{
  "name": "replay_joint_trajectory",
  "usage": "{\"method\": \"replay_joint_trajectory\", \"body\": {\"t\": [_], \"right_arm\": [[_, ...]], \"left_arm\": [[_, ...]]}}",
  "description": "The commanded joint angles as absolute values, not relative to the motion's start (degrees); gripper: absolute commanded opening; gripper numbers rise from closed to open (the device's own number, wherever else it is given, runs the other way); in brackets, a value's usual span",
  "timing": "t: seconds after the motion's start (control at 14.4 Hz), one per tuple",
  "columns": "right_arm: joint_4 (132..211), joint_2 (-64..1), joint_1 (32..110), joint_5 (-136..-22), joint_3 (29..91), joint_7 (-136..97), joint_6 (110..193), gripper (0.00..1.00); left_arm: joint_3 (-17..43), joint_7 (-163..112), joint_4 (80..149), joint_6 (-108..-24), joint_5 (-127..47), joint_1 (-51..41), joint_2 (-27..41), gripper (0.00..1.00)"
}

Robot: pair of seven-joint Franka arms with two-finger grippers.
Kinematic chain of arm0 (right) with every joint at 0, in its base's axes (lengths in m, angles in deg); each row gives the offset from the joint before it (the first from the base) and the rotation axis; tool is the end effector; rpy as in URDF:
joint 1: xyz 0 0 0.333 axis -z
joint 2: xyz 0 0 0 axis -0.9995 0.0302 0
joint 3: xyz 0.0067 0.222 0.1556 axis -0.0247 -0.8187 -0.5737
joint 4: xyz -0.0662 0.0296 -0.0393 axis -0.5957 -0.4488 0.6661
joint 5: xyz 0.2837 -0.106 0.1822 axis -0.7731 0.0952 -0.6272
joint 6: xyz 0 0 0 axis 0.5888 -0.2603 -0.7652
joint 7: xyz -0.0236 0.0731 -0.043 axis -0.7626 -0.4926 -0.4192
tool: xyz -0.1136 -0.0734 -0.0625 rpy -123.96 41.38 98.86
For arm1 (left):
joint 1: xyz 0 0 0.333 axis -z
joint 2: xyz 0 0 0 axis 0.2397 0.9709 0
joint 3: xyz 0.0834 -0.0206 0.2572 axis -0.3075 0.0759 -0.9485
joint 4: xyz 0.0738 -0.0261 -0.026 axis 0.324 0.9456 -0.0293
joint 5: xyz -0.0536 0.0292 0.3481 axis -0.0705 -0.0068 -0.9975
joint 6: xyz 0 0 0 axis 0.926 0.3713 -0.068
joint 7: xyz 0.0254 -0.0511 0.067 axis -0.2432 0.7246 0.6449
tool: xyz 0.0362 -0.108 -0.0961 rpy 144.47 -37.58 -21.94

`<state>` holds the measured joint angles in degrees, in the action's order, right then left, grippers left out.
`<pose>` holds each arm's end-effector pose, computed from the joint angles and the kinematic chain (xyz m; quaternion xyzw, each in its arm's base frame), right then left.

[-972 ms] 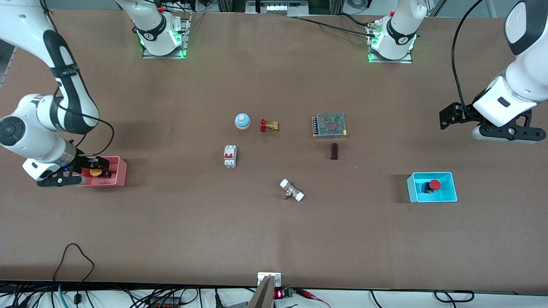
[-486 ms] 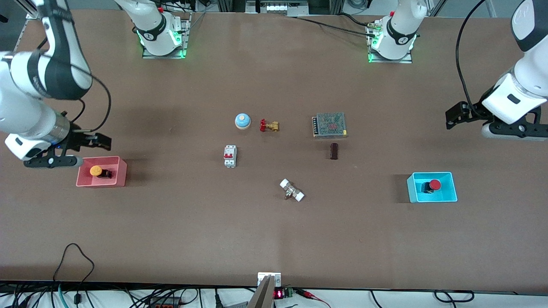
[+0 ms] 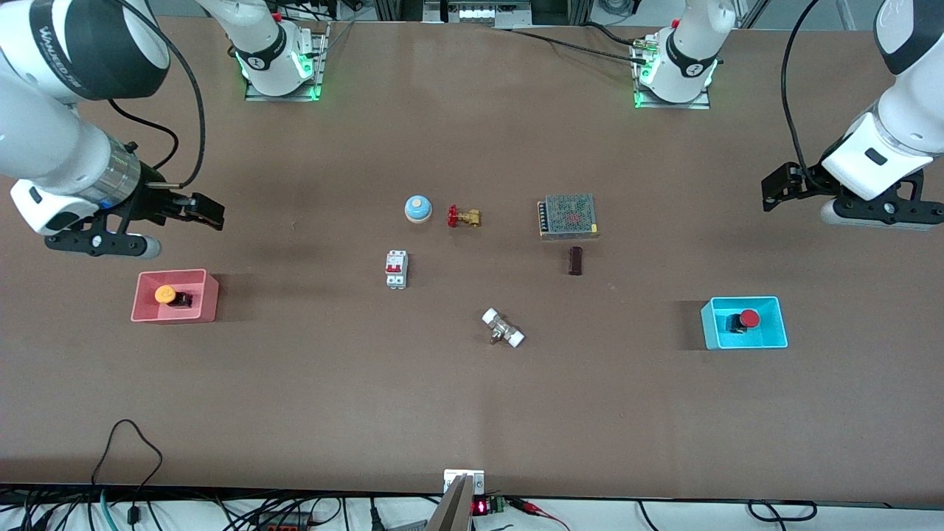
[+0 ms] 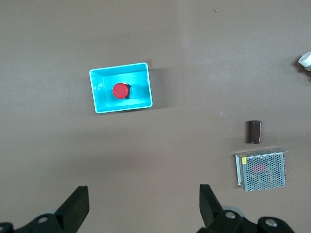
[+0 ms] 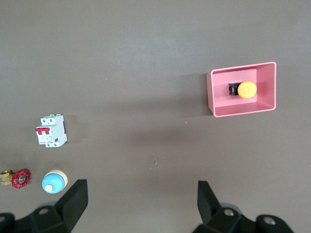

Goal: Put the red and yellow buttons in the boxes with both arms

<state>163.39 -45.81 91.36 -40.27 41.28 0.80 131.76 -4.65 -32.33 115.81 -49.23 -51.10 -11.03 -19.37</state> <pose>0.5459 0.0863 0.4551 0.9984 -0.0417 -0.0384 0.0048 0.5180 -0.0274 0.4766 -0.9992 0.0367 0.0005 0.0163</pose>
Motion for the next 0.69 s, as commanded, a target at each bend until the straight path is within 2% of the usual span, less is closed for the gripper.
{"method": "replay_joint_trajectory", "body": {"t": [0.0, 0.62], "right_arm": [[161.17, -46.38, 90.91, -40.99, 42.55, 0.69, 129.15, 1.0], [161.25, -46.29, 90.03, -41.43, 45.8, -0.19, 128.97, 1.0]], "left_arm": [[-4.09, -32.57, 116.91, -48.88, -50.89, -11.67, -20.66, 1.0], [-4.09, -32.57, 116.56, -48.79, -50.98, -11.67, -20.58, 1.0]]}}
